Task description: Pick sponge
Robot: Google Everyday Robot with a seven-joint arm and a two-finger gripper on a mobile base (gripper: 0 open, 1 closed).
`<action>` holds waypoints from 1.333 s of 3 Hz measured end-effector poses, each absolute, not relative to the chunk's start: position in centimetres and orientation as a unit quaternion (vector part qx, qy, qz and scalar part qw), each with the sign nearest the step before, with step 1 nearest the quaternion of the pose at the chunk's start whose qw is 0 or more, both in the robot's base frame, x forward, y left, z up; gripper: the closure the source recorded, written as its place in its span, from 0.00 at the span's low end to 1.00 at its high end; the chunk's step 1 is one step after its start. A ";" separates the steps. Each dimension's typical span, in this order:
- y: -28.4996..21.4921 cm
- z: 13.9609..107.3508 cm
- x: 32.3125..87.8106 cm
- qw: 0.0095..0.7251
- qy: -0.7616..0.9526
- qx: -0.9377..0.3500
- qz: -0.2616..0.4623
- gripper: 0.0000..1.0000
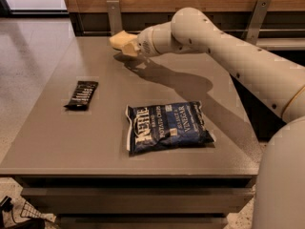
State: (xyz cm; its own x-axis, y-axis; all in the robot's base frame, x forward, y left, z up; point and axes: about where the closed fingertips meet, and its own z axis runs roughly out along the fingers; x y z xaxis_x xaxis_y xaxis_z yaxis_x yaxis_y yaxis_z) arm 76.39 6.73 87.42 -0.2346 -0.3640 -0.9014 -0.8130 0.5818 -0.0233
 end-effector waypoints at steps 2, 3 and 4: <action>3.4 93.3 72.5 0.492 0.719 -0.429 0.237 1.00; 1.3 96.2 70.4 0.500 0.703 -0.449 0.233 1.00; 1.1 96.4 70.1 0.499 0.702 -0.452 0.233 1.00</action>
Offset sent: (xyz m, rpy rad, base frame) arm -0.0702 -0.0669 0.1029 -0.0014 -0.1253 0.1681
